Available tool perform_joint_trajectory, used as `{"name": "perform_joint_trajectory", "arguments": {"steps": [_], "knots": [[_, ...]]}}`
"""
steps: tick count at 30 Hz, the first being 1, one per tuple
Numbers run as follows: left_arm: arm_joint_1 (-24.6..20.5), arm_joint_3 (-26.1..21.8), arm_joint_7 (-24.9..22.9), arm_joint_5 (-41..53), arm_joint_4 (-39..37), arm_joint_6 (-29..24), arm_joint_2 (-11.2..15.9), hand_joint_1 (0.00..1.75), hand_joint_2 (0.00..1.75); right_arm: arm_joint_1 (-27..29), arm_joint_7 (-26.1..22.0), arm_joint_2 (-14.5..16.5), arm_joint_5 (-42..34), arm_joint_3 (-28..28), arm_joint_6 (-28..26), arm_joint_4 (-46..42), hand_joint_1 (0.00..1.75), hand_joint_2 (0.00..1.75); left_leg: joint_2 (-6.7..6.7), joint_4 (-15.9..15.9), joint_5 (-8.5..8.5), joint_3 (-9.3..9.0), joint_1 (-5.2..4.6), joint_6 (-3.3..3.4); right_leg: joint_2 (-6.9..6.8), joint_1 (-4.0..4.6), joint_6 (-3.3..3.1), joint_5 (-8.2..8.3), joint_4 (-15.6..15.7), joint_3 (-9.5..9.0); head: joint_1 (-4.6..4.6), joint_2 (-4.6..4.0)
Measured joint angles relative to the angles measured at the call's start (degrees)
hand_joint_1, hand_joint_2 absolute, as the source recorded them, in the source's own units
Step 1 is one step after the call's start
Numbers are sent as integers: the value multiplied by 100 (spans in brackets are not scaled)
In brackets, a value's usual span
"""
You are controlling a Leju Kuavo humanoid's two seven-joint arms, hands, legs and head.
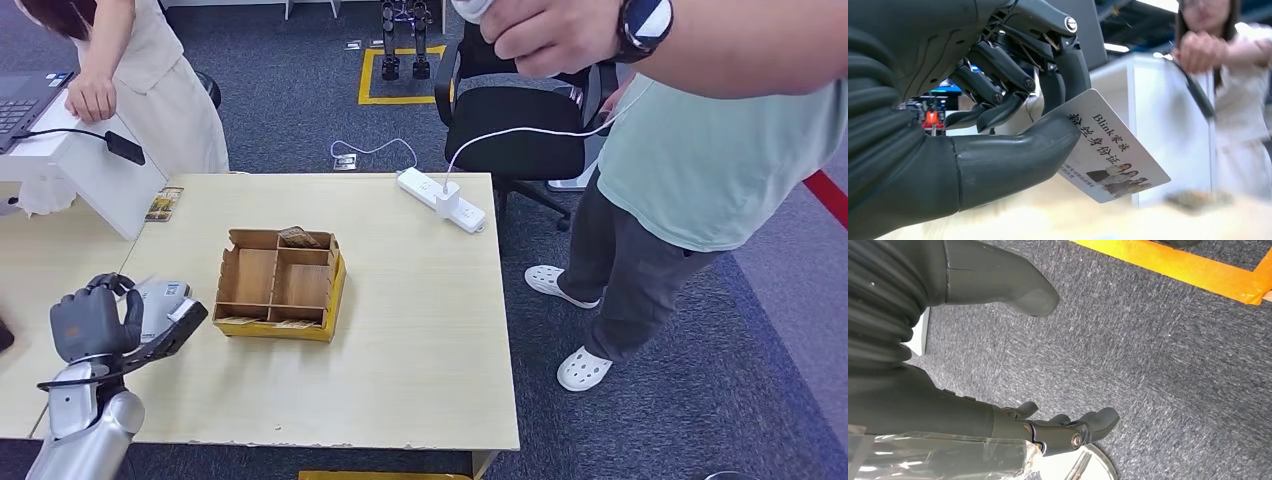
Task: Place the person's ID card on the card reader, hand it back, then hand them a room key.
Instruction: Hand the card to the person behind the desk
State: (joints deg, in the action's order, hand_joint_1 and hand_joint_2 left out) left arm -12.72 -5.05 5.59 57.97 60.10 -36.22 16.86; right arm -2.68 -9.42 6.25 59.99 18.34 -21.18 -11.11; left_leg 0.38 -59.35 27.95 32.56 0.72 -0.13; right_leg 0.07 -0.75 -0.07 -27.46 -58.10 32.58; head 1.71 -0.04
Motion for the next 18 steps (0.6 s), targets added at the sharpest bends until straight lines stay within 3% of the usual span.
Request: {"name": "perform_joint_trajectory", "arguments": {"steps": [9,18], "knots": [[-313,-112,1,-179,139,-140,40,175,175,-4,2,0,59,0,8,-2,0,175,-3,-4,-1,5,0,1,-3,0,1,1,1,4,-1,0],[-1560,-49,101,-208,-365,-58,-27,175,175,-120,38,0,165,-17,69,-40,0,175,-4,-7,-20,13,-1,6,-8,0,5,24,1,10,0,0]]}}
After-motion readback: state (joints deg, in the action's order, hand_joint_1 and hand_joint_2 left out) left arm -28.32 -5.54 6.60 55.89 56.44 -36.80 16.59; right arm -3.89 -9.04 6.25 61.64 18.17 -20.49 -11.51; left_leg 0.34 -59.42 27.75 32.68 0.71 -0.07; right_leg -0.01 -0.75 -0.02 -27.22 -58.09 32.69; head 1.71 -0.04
